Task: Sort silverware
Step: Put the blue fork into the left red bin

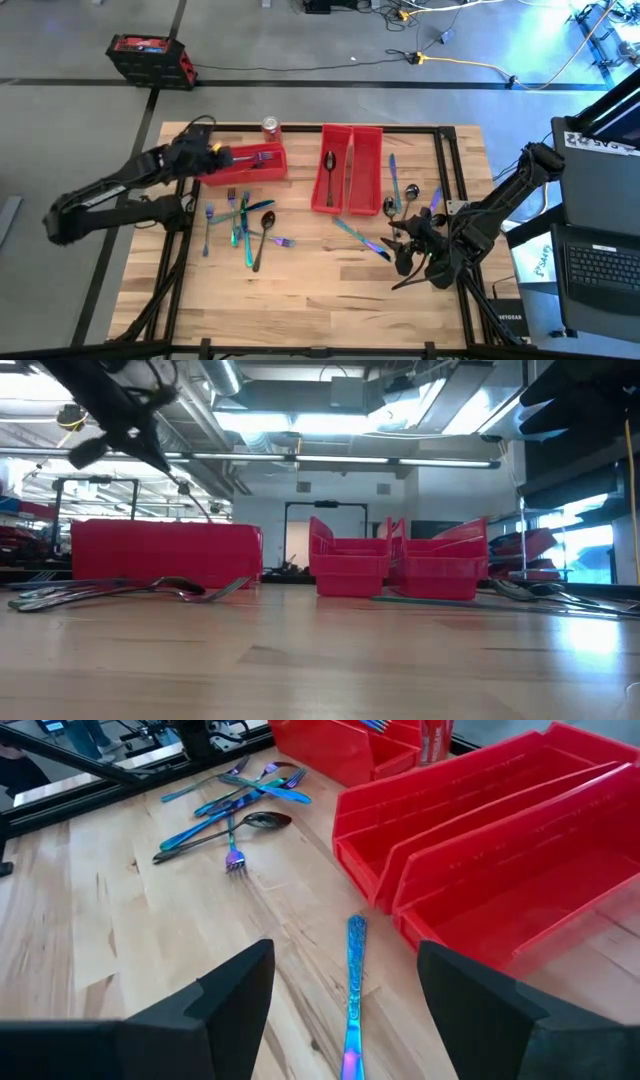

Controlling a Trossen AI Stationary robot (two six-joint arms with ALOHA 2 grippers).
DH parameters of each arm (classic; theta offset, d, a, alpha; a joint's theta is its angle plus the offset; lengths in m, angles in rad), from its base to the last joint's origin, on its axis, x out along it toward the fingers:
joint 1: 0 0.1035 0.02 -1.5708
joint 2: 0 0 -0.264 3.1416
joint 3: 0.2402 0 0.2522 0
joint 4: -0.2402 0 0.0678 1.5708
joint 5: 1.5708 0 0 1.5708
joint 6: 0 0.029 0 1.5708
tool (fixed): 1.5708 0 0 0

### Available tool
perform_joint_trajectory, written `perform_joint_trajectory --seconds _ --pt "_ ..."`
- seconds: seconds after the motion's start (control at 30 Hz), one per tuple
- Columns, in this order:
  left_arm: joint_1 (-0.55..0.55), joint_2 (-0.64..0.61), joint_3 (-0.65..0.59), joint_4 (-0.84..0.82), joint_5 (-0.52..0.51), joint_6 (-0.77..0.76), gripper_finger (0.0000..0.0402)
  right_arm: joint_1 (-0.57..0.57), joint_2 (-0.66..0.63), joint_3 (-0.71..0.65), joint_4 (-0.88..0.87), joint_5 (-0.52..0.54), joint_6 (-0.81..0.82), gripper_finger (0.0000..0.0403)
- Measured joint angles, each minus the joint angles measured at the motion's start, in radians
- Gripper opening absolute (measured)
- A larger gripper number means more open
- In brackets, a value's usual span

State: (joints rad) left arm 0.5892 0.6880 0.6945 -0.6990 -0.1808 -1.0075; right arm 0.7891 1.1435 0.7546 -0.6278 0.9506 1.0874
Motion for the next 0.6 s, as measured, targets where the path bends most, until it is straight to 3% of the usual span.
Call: perform_joint_trajectory --seconds 0.3,0.6 --pt "0.227 0.062 0.000 0.001 0.165 0.104 0.0000 0.002 0.000 0.000 -0.005 0.000 0.000 0.0232" --pt "0.350 0.093 0.000 -0.037 0.318 0.085 0.0000 0.002 0.000 0.000 -0.035 -0.001 0.003 0.0232"
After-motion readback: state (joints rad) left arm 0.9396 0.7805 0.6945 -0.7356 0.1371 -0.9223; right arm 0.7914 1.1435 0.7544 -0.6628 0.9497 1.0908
